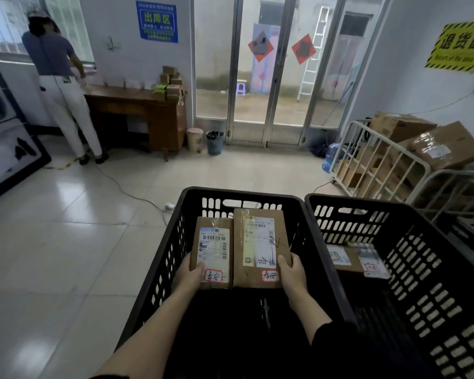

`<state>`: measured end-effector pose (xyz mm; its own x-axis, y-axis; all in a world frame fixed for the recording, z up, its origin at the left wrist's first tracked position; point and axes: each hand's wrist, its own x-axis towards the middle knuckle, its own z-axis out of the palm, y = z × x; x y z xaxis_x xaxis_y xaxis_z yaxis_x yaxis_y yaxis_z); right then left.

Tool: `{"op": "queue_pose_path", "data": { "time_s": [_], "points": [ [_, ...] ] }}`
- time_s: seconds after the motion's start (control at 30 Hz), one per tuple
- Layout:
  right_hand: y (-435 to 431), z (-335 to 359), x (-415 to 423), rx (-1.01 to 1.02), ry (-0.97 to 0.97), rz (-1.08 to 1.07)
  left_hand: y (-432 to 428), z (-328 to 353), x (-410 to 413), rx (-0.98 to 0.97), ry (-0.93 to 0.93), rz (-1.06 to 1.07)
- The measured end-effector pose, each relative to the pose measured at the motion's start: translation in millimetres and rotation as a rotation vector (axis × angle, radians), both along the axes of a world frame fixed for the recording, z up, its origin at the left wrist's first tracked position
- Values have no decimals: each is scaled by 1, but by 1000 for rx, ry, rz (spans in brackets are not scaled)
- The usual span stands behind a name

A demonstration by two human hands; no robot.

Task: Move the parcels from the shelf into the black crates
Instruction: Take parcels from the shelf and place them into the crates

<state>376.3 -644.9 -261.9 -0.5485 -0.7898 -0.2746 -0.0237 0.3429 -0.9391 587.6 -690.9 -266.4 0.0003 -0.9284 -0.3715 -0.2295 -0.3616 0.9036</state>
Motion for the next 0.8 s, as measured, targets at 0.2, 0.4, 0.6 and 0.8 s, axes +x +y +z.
{"op": "queue_pose_path", "data": {
  "time_s": [0.2, 0.4, 0.6, 0.8],
  "points": [
    [-15, -48, 2, 93, -103, -27, -20, -30, -1, 77, -83, -20],
    [-26, -77, 3, 109, -178, -78, -38, -53, -5, 85, -126, 24],
    [-34, -94, 4, 123, -141, -130, -49, -65, -9, 64, -91, 45],
    [-39, -86, 8, 171, 49, -88, -48, -67, -13, -12, -234, 42]
  ]
}}
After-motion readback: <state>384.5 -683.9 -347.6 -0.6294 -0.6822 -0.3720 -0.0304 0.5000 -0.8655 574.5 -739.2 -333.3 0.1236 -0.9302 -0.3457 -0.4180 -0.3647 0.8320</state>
